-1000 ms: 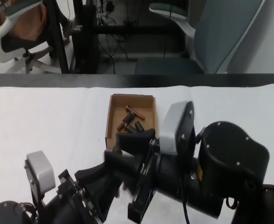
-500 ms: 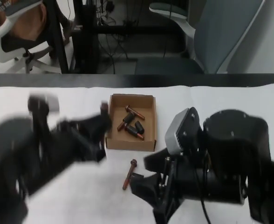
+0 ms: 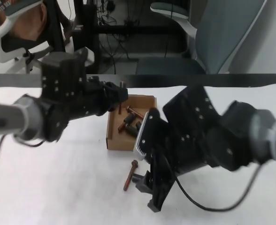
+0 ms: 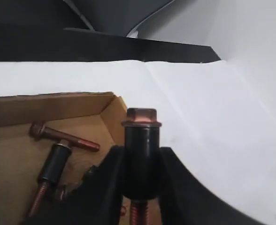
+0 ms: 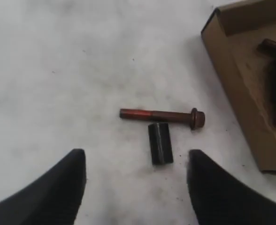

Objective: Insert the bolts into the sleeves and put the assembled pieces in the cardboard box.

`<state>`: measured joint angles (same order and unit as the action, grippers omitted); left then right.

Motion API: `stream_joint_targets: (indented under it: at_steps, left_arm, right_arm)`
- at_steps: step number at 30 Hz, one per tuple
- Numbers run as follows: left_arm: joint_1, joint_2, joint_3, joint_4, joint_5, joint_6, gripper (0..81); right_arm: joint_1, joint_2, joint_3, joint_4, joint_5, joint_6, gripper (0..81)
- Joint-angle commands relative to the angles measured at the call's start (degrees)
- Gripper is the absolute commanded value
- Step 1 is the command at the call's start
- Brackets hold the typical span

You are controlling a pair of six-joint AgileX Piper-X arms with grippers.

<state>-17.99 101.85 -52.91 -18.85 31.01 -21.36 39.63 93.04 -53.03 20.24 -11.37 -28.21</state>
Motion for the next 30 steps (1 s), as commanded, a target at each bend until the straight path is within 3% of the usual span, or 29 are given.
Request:
stream_joint_targets:
  at_steps: [1,4,5,8,14,15,17,21,23,30]
  left_arm:
    - [0.17,3.83,-5.36,-0.25,0.87,-2.51,1.8]
    - [0.17,8.06,-10.29,0.29,1.1,-3.23,0.0]
    - [0.17,9.1,-11.59,0.42,1.99,-3.06,2.7]
    - [0.17,12.52,-15.83,0.68,2.35,-3.23,21.0]
    - [0.17,15.29,-19.44,0.96,6.01,-4.4,67.5]
    - [0.17,15.27,-19.42,1.03,6.85,-4.4,70.0]
    - [0.3,15.07,-19.42,1.02,8.71,-6.12,70.0]
    - [1.57,14.61,-19.42,1.02,17.3,-9.18,70.0]
    - [2.35,14.25,-19.42,1.5,20.53,-10.11,70.0]
    - [4.03,11.7,-19.42,10.26,22.02,-5.37,70.0]
  right_arm:
    - [-1.31,3.44,-2.59,1.43,0.58,-5.06,58.1]
    - [-1.96,6.95,-4.18,1.43,0.77,-7.12,58.1]
    - [-2.06,7.85,-4.69,1.43,0.77,-7.66,58.1]
    - [-2.06,10.82,-6.77,1.85,0.77,-9.25,58.1]
    - [-1.93,13.48,-9.53,2.04,0.62,-11.06,58.1]
    - [-1.93,13.91,-10.0,2.22,0.19,-11.16,56.6]
    - [-1.93,14.66,-10.89,2.67,-0.29,-11.23,45.9]
    - [-1.93,15.54,-11.68,5.78,-0.07,-12.91,0.0]
    - [-1.93,15.51,-11.68,7.94,-0.07,-12.97,1.3]
    - [-1.93,15.51,-11.68,12.99,-0.07,-14.53,1.3]
